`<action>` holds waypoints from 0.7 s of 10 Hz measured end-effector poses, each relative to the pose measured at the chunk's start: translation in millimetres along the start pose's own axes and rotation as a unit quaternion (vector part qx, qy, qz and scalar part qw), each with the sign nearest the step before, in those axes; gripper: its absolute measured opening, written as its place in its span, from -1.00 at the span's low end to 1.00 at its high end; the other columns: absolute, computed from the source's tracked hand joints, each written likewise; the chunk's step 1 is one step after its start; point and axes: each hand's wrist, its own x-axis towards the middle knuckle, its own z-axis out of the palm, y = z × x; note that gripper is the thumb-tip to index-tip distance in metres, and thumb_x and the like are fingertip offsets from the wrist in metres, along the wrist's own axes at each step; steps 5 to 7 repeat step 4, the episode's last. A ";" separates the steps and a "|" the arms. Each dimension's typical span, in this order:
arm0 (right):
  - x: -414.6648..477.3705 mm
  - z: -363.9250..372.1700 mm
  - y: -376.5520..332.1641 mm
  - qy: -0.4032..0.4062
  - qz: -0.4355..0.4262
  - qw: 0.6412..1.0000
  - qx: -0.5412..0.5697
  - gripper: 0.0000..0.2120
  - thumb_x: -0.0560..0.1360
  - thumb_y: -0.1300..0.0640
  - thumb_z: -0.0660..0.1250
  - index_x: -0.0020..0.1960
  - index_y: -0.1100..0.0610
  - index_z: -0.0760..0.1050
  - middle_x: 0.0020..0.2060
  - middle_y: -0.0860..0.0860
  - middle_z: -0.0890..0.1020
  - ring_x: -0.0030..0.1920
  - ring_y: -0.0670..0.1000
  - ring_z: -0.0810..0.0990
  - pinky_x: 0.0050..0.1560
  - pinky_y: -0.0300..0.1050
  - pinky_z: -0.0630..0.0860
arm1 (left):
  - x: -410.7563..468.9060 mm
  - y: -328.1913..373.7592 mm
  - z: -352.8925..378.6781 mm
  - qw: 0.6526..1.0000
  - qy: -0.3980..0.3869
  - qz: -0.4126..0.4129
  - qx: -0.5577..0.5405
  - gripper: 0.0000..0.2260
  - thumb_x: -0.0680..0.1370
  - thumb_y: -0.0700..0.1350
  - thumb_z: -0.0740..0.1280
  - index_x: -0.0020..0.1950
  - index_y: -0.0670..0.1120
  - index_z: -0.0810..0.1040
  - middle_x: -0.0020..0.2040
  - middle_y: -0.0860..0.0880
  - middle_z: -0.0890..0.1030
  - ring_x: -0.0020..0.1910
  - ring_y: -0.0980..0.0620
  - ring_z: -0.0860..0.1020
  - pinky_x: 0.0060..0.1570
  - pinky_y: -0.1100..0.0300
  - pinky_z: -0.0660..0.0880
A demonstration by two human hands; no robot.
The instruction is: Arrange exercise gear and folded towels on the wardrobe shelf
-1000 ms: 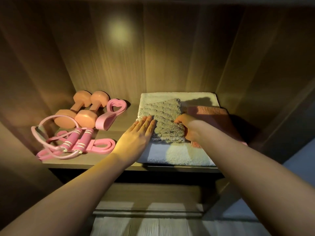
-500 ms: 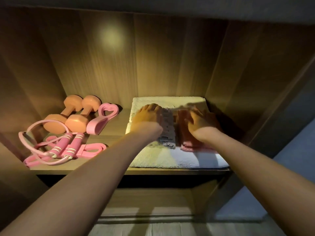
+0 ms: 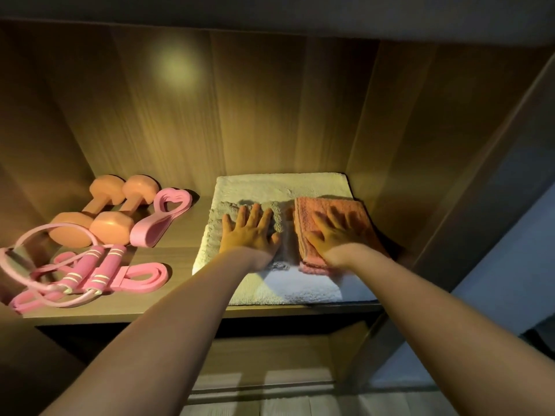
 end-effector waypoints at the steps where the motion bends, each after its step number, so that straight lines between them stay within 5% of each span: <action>1: -9.6 -5.8 -8.8 -0.014 -0.025 0.997 0.067 -0.47 0.63 -0.23 -0.14 0.52 -0.27 -0.31 0.49 -0.21 -0.32 0.55 0.12 -0.30 0.50 0.27 -0.22 | -6.8 -4.4 -6.3 0.997 0.076 0.005 0.002 -0.41 0.61 0.24 -0.16 0.59 0.07 -0.19 0.59 -0.04 -0.21 0.56 -0.09 -0.22 0.49 -0.18 -0.27; 2: -22.5 0.5 -13.9 -0.068 0.003 0.997 0.027 -0.42 0.56 -0.21 -0.19 0.57 -0.17 -0.13 0.58 -0.03 -0.12 0.57 0.18 -0.06 0.51 0.29 -0.08 | -20.4 -13.7 4.8 0.994 0.106 0.036 -0.010 -0.42 0.60 0.27 -0.17 0.59 0.09 -0.08 0.60 -0.02 -0.12 0.57 -0.04 -0.15 0.52 -0.11 -0.16; 3: -24.5 10.3 -14.8 -0.061 0.027 0.998 0.012 -0.46 0.62 -0.18 -0.19 0.58 -0.12 -0.05 0.59 -0.02 -0.14 0.56 0.19 -0.17 0.50 0.31 -0.18 | -25.9 -17.8 18.2 0.997 0.071 0.036 -0.019 -0.42 0.60 0.27 -0.20 0.59 0.11 -0.16 0.59 -0.02 -0.16 0.57 -0.02 -0.17 0.53 -0.06 -0.16; 4: -27.3 -1.9 -25.2 -0.032 0.016 0.999 0.032 -0.46 0.64 -0.19 -0.16 0.57 -0.17 -0.23 0.55 -0.09 -0.30 0.51 0.19 -0.40 0.44 0.32 -0.39 | -19.2 -15.7 20.1 0.998 0.058 0.034 -0.021 -0.44 0.61 0.25 -0.22 0.57 0.10 -0.22 0.59 -0.05 -0.20 0.56 -0.04 -0.20 0.52 -0.07 -0.21; 7: -27.3 -1.9 -25.2 -0.032 0.016 0.999 0.032 -0.46 0.64 -0.19 -0.16 0.57 -0.17 -0.23 0.55 -0.09 -0.30 0.51 0.19 -0.40 0.44 0.32 -0.39 | -19.2 -15.7 20.1 0.998 0.058 0.034 -0.021 -0.44 0.61 0.25 -0.22 0.57 0.10 -0.22 0.59 -0.05 -0.20 0.56 -0.04 -0.20 0.52 -0.07 -0.21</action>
